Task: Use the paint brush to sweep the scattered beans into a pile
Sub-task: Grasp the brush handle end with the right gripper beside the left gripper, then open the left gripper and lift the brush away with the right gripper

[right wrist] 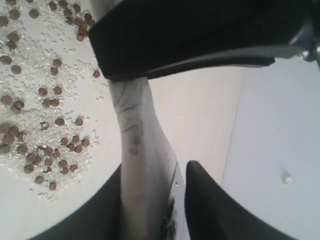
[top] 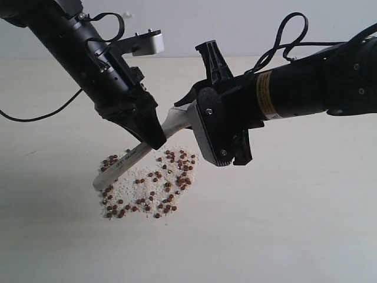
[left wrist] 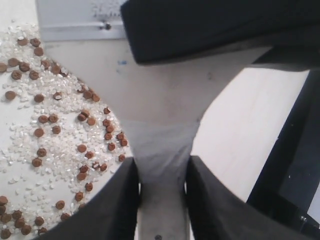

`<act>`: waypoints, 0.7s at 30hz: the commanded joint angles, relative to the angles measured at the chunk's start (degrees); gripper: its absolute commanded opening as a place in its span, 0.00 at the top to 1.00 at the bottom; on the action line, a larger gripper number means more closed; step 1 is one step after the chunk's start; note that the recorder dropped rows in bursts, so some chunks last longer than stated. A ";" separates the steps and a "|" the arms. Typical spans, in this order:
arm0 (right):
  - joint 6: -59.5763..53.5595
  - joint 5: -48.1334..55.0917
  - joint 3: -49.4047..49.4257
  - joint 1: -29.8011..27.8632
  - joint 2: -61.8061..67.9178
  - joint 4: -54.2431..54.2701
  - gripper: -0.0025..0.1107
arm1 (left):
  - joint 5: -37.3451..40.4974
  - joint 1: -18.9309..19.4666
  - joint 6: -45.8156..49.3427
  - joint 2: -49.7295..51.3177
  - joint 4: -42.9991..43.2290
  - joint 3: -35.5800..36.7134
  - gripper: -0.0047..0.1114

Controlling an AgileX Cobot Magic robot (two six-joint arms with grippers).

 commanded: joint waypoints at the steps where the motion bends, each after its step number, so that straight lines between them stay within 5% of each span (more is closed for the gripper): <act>1: 3.08 -1.02 -0.30 0.15 -0.13 0.23 0.86 | 0.05 0.15 -0.36 -0.44 -0.74 -0.41 0.96; 3: 4.12 -1.02 -0.30 0.15 -0.13 0.23 0.97 | 0.05 0.15 -0.36 -0.44 -1.15 -0.41 0.96; 7: 5.51 -0.91 -0.30 0.15 -0.13 0.23 0.98 | 0.05 0.15 -0.36 -0.44 -1.71 -0.41 0.90; 10: 5.51 -0.91 -0.30 0.15 -0.13 0.23 0.98 | 0.05 0.15 0.45 -0.57 -1.71 -0.41 0.72; 16: 6.82 -0.82 -0.30 0.15 -0.13 0.23 0.98 | -1.89 0.15 4.71 -3.25 -0.79 -1.19 0.19; 21: 14.35 2.57 -0.30 0.15 -0.13 0.23 0.98 | -14.17 0.15 7.11 -9.62 1.99 -7.51 0.28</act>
